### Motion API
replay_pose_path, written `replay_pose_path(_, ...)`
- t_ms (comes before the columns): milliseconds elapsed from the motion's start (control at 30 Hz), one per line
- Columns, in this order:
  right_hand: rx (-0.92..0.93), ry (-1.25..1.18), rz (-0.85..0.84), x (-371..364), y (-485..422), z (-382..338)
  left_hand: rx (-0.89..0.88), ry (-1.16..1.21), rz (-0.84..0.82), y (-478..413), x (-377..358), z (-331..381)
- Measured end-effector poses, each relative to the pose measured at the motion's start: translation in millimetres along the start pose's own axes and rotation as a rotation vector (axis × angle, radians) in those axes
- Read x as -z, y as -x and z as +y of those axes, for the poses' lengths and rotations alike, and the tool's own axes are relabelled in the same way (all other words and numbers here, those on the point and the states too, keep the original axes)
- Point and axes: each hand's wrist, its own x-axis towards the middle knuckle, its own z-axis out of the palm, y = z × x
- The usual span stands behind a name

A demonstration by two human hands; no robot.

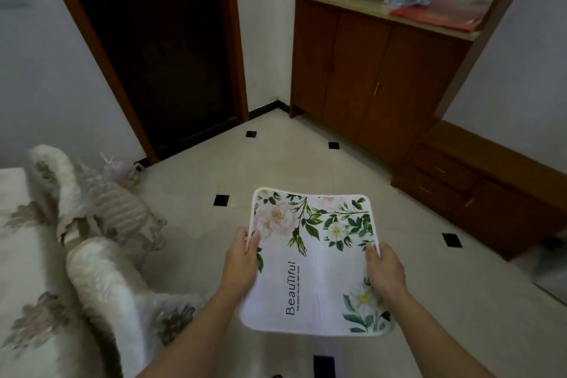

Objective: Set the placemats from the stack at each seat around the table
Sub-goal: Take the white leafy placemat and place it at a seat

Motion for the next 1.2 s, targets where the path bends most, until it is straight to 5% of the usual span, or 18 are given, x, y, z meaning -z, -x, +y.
replay_pose_path(600, 0.196, 0.096, -0.37, -163, -196, -170, 0.151, 0.082, 0.403, -184, 68, 15)
replay_pose_path(900, 0.401, 0.164, -0.702, -276, -276, -286, 0.284, 0.092, 0.814, -242, 107, 28)
replay_pose_path(1200, 0.661, 0.259, -1.093, -366, -205, -364, 0.446, 0.125, 1.28, -174, 147, 16)
